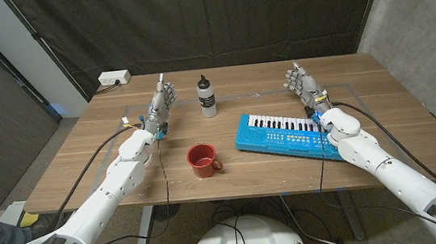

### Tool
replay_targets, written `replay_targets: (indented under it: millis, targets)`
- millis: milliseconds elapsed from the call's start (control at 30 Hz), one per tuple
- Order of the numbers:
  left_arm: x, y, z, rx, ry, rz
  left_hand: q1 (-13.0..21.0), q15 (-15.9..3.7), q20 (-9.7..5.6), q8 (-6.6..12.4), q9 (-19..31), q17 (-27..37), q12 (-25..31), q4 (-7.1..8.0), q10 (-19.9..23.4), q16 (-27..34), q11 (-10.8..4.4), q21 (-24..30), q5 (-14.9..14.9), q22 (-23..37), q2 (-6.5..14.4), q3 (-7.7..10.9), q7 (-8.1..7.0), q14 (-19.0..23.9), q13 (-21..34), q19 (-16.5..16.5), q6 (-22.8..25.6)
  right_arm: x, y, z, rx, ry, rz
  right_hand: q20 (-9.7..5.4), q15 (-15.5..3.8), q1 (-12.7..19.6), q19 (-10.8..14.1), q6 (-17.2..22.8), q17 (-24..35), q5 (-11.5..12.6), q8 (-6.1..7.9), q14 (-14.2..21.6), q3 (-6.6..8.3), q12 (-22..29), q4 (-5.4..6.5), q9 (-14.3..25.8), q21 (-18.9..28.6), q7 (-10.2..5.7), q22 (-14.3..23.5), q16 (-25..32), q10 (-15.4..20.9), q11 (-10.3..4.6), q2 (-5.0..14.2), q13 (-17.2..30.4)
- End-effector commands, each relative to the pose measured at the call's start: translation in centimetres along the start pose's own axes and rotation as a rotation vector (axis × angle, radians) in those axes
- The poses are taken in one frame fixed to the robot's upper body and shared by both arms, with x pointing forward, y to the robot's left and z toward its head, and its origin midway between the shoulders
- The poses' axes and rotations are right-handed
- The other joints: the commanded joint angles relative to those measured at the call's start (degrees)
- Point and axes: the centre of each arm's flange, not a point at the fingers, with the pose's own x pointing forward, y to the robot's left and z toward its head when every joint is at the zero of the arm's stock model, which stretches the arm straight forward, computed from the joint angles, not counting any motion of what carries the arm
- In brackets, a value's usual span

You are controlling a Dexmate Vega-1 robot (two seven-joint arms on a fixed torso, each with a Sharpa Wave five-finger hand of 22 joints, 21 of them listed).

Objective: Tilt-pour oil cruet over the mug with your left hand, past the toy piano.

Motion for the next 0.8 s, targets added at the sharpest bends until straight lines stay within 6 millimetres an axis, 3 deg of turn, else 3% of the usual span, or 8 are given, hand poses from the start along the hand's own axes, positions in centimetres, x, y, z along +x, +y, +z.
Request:
replay_targets:
  millis: [33, 300, 533, 800]
  targets:
    - [-0.2, -0.4, 1.4, 0.08, -0.008, -0.024, 1.3, 0.43, -0.6, 0.0, 0.14, 0.16, -0.03, -0.59, -0.02, 0.06, -0.28, -0.2, 0.66, 0.21, 0.2, -0.29, 0.23, -0.39, 0.03, -1.05, -0.89, -0.8, 0.1, 0.1, -0.028, 0.011, -0.028, -2.34, 0.1, 0.58, 0.49, 0.5, 0.3, 0.29, 0.33, 0.33, 0.33, 0.37, -0.11, 0.11, 0.24, -0.17, 0.16, 0.31, 0.4, 0.07, -0.02, 0.11]
    - [-0.7, 0.2, 2.7, 0.161, -0.023, -0.031, 3.09, 0.44, 0.21, -0.1, 0.17, 0.13, -0.18, -1.53, -0.42, -0.06, -0.25, -0.51, 0.91, 0.19, 0.3, -0.08, 0.35, -0.6, -0.01, -1.97, -1.66, -1.7, 0.1, 0.4, -0.051, 0.0, -0.055, -2.33, 0.02, 0.75, 0.53, 0.54, 0.29, 0.28, 0.31, 0.42, 0.28, 0.39, -0.27, 0.09, 0.0, -0.32, 0.17, 0.27, 0.49, 0.06, 0.0, 0.09]
    - [-0.3, 0.5, 3.6, 0.237, -0.057, -0.056, 7.85, -1.11, -1.2, 0.75, 0.18, 0.06, 0.41, -3.94, 1.38, 0.43, -1.94, 0.03, 1.31, 0.16, 0.5, 0.68, -0.89, 1.4, -0.04, -0.6, -0.05, -1.9, 0.2, 1.0, -0.043, -0.024, -0.064, -2.26, -0.02, 0.91, 0.65, 0.58, 0.3, 0.28, 0.3, 0.77, 0.26, 0.48, -0.39, 0.07, -0.17, -0.38, 0.18, 0.35, 0.76, 0.03, 0.08, 0.08]
    - [0.7, 0.2, 3.9, 0.362, -0.054, -0.12, 11.01, -1.26, -1.49, 1.17, 0.2, 0.04, 0.76, -5.44, 2.84, 0.59, -2.26, 0.34, 1.5, 0.17, 0.85, 1.27, -0.88, 2.68, -0.04, 0.57, 1.28, -2.7, 0.4, 2.0, -0.064, -0.029, -0.091, -2.16, 0.27, 1.07, 0.95, 1.03, 0.32, 0.27, 0.43, 1.15, 0.19, 0.56, -0.55, 0.06, -0.39, -0.52, 0.19, 0.41, 1.05, 0.09, 0.18, 0.07]
